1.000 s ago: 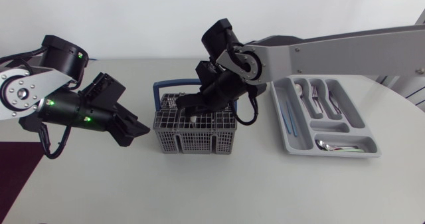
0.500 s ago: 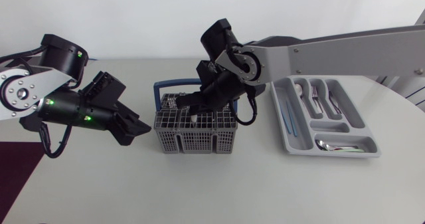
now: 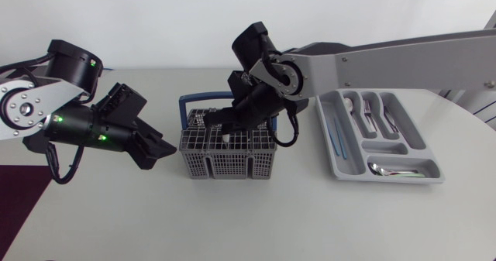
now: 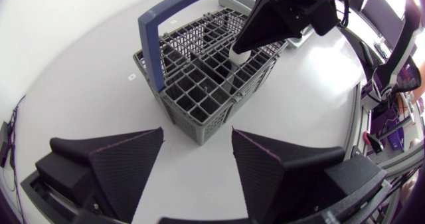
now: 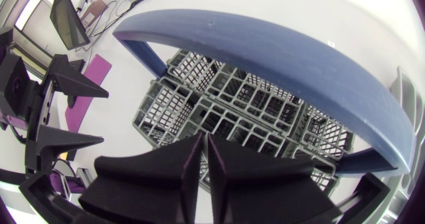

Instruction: Unload the cutlery basket into the drawer organizer.

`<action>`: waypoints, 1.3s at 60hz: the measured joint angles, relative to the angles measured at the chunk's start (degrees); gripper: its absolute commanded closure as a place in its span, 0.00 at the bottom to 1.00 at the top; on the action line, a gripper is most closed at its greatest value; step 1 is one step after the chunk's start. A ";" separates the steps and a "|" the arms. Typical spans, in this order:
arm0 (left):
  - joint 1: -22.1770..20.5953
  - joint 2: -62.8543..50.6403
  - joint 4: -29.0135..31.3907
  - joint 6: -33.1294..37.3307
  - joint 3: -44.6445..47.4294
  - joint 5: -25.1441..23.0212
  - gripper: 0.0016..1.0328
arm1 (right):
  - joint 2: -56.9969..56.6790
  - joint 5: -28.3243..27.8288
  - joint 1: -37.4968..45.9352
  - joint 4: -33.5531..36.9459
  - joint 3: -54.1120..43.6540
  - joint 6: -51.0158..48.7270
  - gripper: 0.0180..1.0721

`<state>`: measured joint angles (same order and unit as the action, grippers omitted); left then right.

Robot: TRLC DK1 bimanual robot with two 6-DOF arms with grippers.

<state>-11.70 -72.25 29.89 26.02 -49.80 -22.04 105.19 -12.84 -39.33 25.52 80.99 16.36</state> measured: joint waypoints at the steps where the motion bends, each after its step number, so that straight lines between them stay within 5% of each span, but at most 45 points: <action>1: 0.00 0.00 0.00 0.00 0.00 0.00 0.12 | -0.04 0.00 0.00 0.00 0.00 0.00 0.93; 43: -0.39 1.07 0.00 0.00 0.39 -0.02 0.12 | -5.51 -1.11 0.00 -0.22 -2.25 -0.04 0.94; 63: -1.25 1.20 -0.02 0.00 0.79 -0.02 0.12 | -6.93 -11.08 5.29 -0.04 -2.36 0.17 0.94; 78: -1.25 1.77 0.00 0.00 1.07 -0.02 0.12 | -9.35 -12.61 5.70 3.48 -2.21 0.22 0.94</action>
<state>-12.95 -70.48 29.89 26.02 -48.73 -22.06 95.83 -25.45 -33.63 28.99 78.78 16.58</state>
